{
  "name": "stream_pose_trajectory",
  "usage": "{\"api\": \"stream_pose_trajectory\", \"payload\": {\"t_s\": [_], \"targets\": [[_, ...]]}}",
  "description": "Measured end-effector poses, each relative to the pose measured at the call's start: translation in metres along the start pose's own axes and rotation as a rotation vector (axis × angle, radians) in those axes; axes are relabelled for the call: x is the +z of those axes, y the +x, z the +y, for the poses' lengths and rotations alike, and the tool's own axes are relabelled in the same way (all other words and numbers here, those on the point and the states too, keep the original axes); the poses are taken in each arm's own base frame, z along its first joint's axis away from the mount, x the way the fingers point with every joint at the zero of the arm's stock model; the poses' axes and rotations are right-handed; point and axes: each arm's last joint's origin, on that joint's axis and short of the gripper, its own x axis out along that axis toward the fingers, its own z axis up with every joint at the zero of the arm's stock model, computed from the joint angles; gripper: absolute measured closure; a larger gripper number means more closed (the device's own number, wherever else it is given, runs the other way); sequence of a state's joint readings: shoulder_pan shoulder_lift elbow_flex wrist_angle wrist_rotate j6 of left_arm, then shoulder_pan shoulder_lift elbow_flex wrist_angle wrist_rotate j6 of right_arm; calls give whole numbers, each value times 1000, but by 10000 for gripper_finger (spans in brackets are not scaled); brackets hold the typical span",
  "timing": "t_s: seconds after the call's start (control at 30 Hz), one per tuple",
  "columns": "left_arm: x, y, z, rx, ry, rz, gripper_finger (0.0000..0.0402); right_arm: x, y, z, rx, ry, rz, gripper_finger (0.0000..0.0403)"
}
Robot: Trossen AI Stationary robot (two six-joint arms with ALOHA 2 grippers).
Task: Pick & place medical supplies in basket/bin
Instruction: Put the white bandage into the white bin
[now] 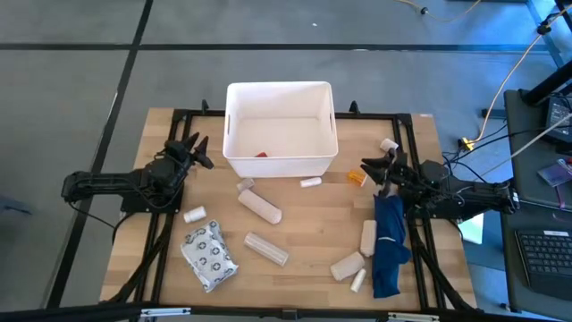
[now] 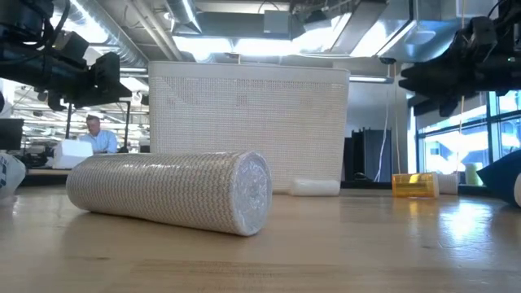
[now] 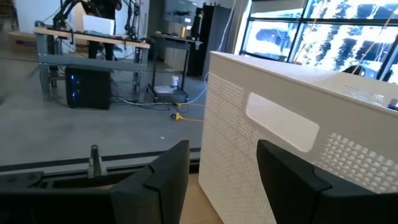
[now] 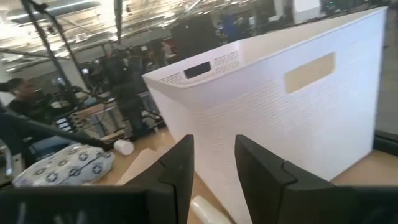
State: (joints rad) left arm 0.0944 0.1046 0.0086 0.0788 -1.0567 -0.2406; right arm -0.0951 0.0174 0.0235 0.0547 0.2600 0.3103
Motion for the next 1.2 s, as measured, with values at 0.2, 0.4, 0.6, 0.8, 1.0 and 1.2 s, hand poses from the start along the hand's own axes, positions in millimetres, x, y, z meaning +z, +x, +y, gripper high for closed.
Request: {"api": "stream_pose_trajectory", "payload": {"t_s": [0.2,0.4,0.6,0.8,1.0,1.2], "targets": [[3,0,-1,-12,-111,-15,220,0,0,-1,-34,0,-10,283],[23,-3,-11,-275,-65,-13,221,0,0,-1,-36,-3,-11,283],[97,-8,-28,-452,6,-97,221,1,0,-3,-115,-4,-33,283],[143,7,-82,-586,376,24,221,1,0,-5,-154,-1,-45,283],[156,24,-147,-760,656,406,222,1,0,-5,-154,-3,-43,283],[132,27,-199,-910,871,705,235,-1,0,-5,-159,-11,-25,283]]}}
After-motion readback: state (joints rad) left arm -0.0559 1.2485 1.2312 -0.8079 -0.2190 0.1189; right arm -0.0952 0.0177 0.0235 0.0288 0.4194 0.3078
